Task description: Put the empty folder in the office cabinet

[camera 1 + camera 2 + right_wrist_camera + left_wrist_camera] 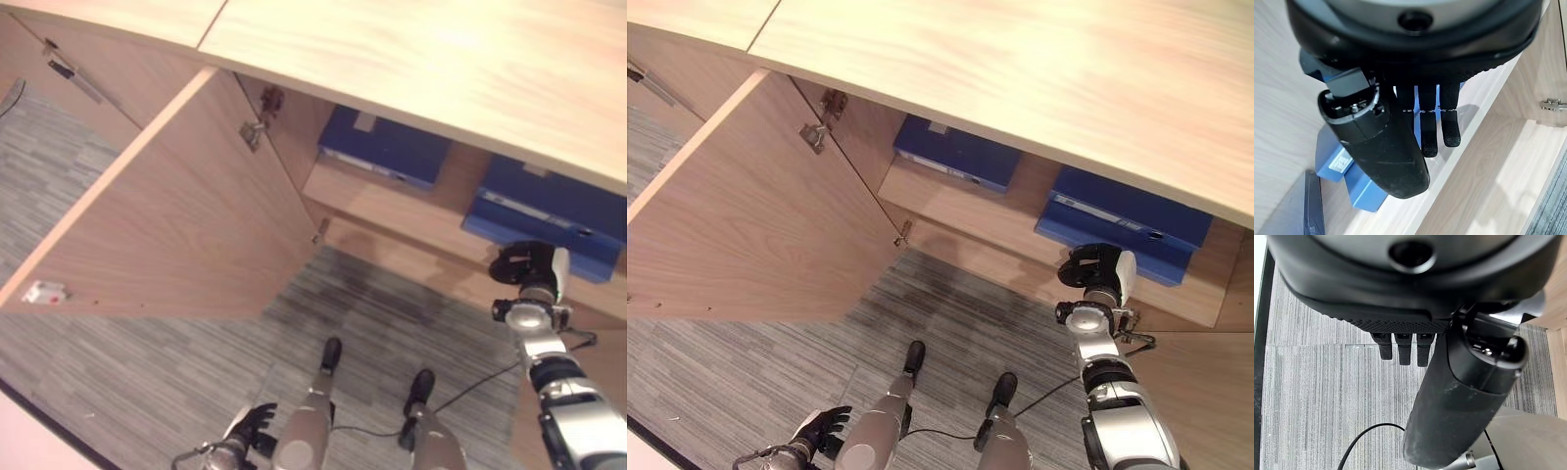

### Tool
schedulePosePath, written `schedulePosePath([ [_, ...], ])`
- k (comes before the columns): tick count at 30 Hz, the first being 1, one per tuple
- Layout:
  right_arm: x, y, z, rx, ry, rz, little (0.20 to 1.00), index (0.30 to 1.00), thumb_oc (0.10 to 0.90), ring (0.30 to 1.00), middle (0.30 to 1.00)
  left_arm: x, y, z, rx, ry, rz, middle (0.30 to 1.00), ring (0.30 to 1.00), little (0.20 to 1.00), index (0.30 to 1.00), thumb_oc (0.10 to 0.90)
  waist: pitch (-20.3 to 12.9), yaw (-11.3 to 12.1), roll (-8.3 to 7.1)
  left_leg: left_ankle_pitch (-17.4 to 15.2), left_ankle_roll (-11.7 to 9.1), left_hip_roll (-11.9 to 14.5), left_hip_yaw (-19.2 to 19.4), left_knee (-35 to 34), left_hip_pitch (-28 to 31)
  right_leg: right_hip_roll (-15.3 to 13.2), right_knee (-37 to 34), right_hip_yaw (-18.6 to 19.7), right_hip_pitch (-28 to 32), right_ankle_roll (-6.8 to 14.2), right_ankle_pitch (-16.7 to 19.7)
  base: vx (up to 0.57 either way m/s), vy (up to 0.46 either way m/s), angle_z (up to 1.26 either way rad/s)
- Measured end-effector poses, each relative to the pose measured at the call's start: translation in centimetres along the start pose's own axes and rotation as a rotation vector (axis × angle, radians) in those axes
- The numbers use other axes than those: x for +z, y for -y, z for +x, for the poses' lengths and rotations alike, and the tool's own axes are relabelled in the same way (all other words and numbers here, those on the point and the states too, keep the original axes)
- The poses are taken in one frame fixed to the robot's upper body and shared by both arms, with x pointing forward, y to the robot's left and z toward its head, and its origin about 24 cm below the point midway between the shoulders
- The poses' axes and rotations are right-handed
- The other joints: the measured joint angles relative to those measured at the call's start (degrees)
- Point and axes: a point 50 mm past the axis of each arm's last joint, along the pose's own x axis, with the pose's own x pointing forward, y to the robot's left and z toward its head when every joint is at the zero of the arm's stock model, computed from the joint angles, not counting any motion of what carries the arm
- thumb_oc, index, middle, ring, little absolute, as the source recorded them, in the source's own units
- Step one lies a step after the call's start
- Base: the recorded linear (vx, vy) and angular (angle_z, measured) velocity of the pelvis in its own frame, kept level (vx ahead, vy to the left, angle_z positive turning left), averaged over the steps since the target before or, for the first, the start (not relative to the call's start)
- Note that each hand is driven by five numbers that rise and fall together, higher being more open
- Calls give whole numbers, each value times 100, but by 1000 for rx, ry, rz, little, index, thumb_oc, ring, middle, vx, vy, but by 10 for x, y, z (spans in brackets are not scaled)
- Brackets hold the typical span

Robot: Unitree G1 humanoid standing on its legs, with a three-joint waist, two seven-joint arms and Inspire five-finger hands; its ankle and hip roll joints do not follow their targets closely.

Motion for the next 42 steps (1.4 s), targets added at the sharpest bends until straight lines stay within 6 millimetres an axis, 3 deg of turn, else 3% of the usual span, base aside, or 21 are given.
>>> schedulePosePath([
  [6,19,19,18,-56,23,-16,300,300,400,300,300,13,0,3,-2,52,13,900,900,900,900,800,228,137,210,35,18,-52,-113,71,-211,-101,317,-52,-265,55,-143,-28,-12,7],
  [19,31,29,27,-93,28,13,300,300,400,300,300,20,1,4,0,80,-4,900,900,900,900,800,325,176,250,60,19,-154,-249,96,-379,-307,971,-133,-631,37,-477,1,-6,7],
  [23,49,60,42,-178,45,8,300,300,400,300,300,27,1,4,-1,116,-13,900,900,900,900,800,392,278,396,118,7,-193,-270,107,-527,-405,1312,-125,-912,53,-631,-15,-1,6],
  [24,64,78,49,-224,77,1,300,300,400,300,300,32,1,5,2,138,-45,900,900,900,900,800,433,289,488,173,6,-230,-293,111,-667,-471,1517,-133,-1113,30,-688,-16,9,11],
  [26,71,85,52,-240,87,12,300,300,400,300,300,31,1,4,1,135,-44,900,900,900,900,800,464,302,535,196,10,-251,-285,111,-701,-518,1642,-104,-1215,34,-724,-10,10,5],
  [42,94,110,62,-256,83,-62,300,300,400,300,300,40,7,4,-26,179,-20,900,900,900,900,800,463,290,578,319,-1,-273,-407,97,-961,-624,2201,-69,-1692,-35,-918,6,-1,2],
])
